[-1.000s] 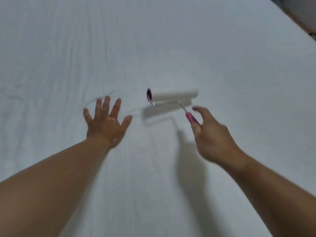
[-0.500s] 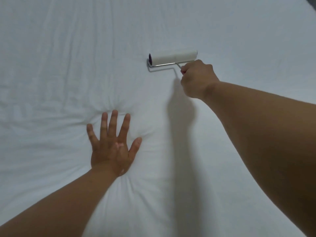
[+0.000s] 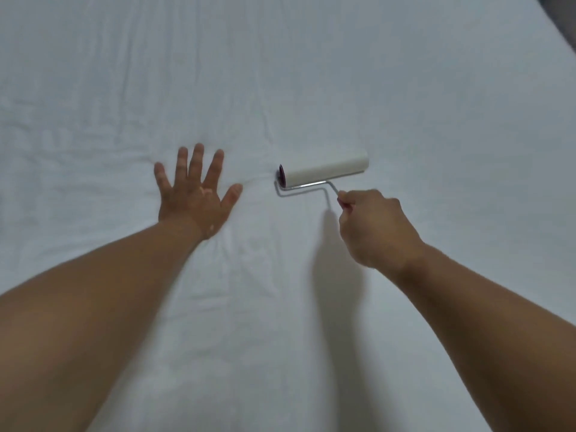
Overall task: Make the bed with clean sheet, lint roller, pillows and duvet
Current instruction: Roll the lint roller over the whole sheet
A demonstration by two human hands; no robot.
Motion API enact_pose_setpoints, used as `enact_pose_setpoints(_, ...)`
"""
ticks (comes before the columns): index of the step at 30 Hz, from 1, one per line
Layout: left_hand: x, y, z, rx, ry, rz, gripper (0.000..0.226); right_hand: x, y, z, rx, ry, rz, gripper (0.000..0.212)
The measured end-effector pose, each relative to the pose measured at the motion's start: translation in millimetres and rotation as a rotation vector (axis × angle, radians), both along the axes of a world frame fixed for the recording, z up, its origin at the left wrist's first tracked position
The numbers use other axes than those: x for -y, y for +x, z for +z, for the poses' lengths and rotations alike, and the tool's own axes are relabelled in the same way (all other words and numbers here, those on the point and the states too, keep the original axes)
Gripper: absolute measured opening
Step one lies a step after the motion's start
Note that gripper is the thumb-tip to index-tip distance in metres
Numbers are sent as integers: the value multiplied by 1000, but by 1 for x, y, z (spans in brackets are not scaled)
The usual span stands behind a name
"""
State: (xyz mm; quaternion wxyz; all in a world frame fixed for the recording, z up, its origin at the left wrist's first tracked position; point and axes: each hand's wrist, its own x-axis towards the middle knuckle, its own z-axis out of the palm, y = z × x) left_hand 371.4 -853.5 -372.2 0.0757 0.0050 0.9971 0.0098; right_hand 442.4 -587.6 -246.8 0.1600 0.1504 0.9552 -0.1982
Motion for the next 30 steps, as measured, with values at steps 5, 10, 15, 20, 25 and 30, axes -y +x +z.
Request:
enact_pose_setpoints(5,-5,23,8,67,23,10,79,-20,107,7,29,-6,-10,32)
enact_pose_setpoints(10,-4,54,10,72,49,-31,77,-32,189,21,162,-11,-71,40)
enact_pose_setpoints(15,-4,53,-2,30,45,-42,75,-18,161,20,170,68,-16,43)
enact_pose_setpoints(20,-4,54,-5,7,39,-41,76,-2,55,-2,42,149,81,36)
enact_pose_setpoints(25,-6,57,7,51,14,-44,77,11,11,2,66,84,76,35)
enact_pose_setpoints(30,-13,114,17,82,47,-60,76,3,70,8,77,220,231,37)
